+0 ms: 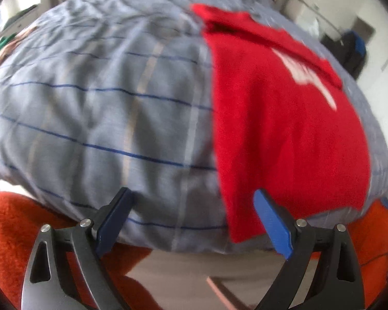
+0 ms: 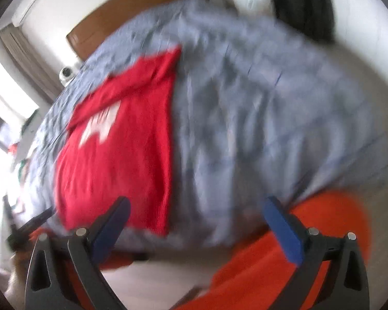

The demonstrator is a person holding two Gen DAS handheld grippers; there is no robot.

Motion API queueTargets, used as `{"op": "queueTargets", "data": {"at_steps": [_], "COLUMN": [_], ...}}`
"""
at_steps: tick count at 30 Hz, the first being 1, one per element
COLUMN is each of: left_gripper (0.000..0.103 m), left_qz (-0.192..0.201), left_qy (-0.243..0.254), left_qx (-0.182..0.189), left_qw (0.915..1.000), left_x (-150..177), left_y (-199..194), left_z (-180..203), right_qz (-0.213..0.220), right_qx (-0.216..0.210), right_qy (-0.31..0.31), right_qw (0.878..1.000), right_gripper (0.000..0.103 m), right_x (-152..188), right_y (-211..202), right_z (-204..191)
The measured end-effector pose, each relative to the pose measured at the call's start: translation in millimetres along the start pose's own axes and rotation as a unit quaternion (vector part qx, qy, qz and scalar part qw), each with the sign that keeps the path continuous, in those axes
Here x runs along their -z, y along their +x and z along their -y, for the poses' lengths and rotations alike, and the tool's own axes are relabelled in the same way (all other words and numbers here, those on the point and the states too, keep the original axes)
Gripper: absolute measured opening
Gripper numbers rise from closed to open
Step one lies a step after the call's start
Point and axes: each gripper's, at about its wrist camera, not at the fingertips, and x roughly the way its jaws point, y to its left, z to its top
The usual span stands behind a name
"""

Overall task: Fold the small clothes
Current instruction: 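Grasp the hem with the left gripper while the right gripper grasps the hem, fold toward the collar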

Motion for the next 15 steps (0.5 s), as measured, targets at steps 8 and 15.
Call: {"op": "queueTargets", "data": {"at_steps": [8, 15], "left_gripper": [0.003, 0.002], "left_qz": [-0.038, -0.024], "left_qy": [0.044, -0.002], "left_qx": [0.03, 0.12], "left_qw": [0.9978, 0.9924], "left_x": [9, -3], "left_y": [11, -26], "left_z": [28, 20], "right_qz": [-0.093, -0.071], "right_qx": [-0.033, -0.084], "right_qy": [-0.043, -0.02], "right_qw": [0.994, 0.994], "right_gripper": [0.053, 0.005], "right_x": [-1, -13], "right_y": [74, 46], "right_z": [-23, -16]}}
